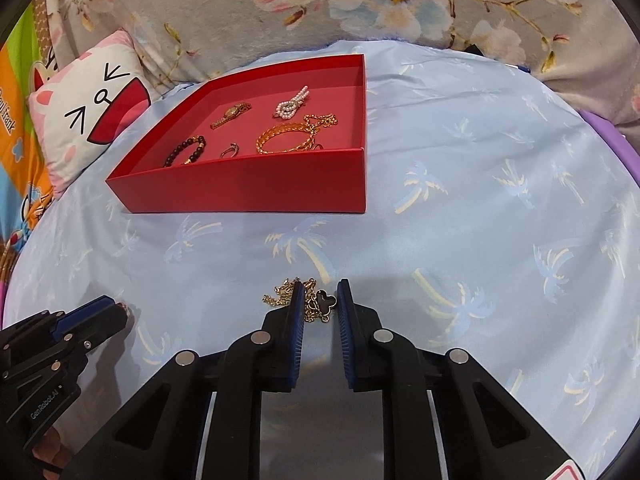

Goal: Organize jewelry
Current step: 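Grasp the gold necklace with black clover pendant with the right tool while the left tool holds the hoop, then lower the hoop and clover necklace into the red box and open both tools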

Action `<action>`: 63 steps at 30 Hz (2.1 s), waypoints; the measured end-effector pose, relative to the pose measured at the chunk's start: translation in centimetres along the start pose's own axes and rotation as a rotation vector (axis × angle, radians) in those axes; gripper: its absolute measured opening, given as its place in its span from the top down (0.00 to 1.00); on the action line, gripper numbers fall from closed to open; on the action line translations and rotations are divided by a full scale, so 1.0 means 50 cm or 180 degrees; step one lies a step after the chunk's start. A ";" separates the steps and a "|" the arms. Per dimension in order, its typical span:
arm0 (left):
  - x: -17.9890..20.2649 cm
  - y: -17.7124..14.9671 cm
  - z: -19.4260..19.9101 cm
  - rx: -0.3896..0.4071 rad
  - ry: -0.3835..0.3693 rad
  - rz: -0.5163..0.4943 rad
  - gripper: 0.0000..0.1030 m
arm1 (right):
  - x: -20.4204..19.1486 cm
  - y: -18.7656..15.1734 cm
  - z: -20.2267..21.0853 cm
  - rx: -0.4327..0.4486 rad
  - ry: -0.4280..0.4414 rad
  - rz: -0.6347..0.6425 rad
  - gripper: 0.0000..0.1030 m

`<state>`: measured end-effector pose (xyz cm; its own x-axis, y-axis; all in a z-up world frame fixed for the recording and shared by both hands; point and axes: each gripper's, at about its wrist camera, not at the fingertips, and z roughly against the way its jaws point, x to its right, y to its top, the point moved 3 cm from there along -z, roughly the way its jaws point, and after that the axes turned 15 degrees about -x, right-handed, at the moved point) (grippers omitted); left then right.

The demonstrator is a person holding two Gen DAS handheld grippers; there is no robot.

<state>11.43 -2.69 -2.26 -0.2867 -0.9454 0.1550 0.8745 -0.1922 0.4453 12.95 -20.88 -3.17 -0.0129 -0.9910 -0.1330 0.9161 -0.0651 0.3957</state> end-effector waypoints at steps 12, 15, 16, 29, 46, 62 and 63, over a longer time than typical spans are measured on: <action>0.004 0.001 0.031 0.0072 -0.0038 0.0007 0.84 | -0.001 -0.014 0.083 0.0189 0.0098 -0.0078 0.86; 0.007 0.004 0.047 0.0110 -0.0071 0.0004 0.84 | -0.002 -0.017 0.113 0.0267 0.0104 -0.0073 0.86; 0.008 0.004 0.052 0.0120 -0.0075 0.0001 0.84 | -0.002 -0.018 0.126 0.0302 0.0099 -0.0071 0.86; 0.014 0.047 0.142 0.0357 -0.0122 -0.0023 0.84 | -0.033 0.011 0.250 0.0644 0.0206 0.0014 0.86; 0.005 0.197 0.195 0.0708 0.0007 -0.0063 0.84 | -0.074 0.155 0.301 0.0946 0.0345 0.0177 0.86; -0.007 0.352 0.144 0.0778 0.0173 -0.0103 0.84 | -0.084 0.335 0.228 0.0910 0.0453 0.0193 0.86; -0.007 0.360 0.137 0.0770 0.0190 -0.0109 0.84 | -0.086 0.343 0.223 0.0900 0.0457 0.0198 0.86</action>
<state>24.61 -4.04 11.74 -0.2846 -0.9547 0.0872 0.7435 -0.1624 0.6487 24.24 -19.04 14.30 0.1148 -0.9688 -0.2195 0.7653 -0.0546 0.6413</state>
